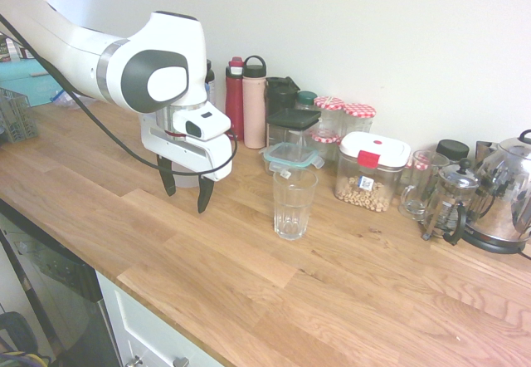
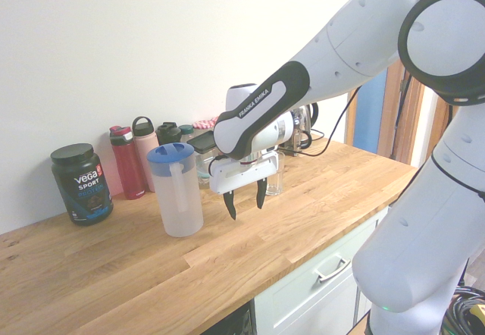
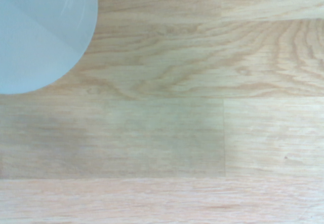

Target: Pour me some water

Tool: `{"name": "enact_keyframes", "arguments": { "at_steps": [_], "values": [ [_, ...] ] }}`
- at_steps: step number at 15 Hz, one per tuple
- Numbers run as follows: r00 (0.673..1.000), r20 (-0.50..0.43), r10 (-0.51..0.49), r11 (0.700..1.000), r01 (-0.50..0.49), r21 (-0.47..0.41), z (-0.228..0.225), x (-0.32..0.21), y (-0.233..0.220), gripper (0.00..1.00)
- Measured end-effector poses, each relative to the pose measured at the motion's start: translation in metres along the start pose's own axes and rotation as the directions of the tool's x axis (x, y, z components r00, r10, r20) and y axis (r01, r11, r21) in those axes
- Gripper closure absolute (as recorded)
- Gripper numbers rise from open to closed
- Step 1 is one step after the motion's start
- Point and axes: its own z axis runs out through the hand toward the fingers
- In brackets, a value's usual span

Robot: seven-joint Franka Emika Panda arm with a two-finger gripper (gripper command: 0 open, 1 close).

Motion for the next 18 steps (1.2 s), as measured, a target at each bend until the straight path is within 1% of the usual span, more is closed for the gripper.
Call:
{"name": "enact_keyframes", "arguments": {
  "at_steps": [2, 4, 6, 8, 10, 13, 15, 18],
  "values": [
    [1.0, 0.0, 0.007, 1.0, -0.007, 0.0, 0.0, 0.0, 0.0, 0.0],
    [0.999, -0.014, 0.043, 0.999, -0.043, 0.008, -0.01, -0.008, -0.004, 0.0],
    [0.997, -0.052, 0.064, 0.998, -0.062, 0.026, -0.038, -0.037, -0.011, 0.0],
    [0.989, -0.122, 0.087, 0.995, -0.08, 0.066, -0.068, -0.078, -0.016, 0.0],
    [0.971, -0.212, 0.114, 0.988, -0.089, 0.125, -0.092, -0.124, -0.024, 0.0],
    [0.946, -0.308, 0.102, 0.977, -0.038, 0.208, -0.102, -0.179, -0.051, 0.0],
    [0.932, -0.345, 0.112, 0.968, -0.023, 0.251, -0.108, -0.189, -0.07, 0.0],
    [0.891, -0.415, 0.184, 0.95, -0.052, 0.308, -0.114, -0.178, -0.1, 0.0]
  ]
}}
